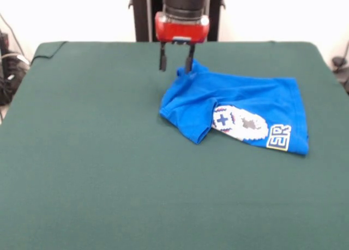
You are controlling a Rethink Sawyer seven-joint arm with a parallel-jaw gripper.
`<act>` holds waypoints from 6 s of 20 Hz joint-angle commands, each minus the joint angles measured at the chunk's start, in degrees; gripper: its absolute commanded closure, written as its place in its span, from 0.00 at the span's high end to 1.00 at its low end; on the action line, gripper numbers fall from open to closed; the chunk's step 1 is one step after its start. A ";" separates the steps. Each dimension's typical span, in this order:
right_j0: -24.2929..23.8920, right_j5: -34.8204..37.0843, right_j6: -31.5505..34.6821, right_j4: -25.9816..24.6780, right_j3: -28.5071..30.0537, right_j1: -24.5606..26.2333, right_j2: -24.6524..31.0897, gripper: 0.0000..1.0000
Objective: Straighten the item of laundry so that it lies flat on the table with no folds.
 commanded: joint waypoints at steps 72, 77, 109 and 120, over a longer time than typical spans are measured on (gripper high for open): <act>0.50 -7.57 9.58 12.25 -2.81 16.28 1.58 1.00; -2.87 -7.01 9.15 10.75 -1.33 15.62 6.21 1.00; 6.64 -1.52 12.67 13.91 1.24 5.86 1.76 0.00; 7.35 -2.62 13.03 14.02 0.92 6.46 1.09 0.00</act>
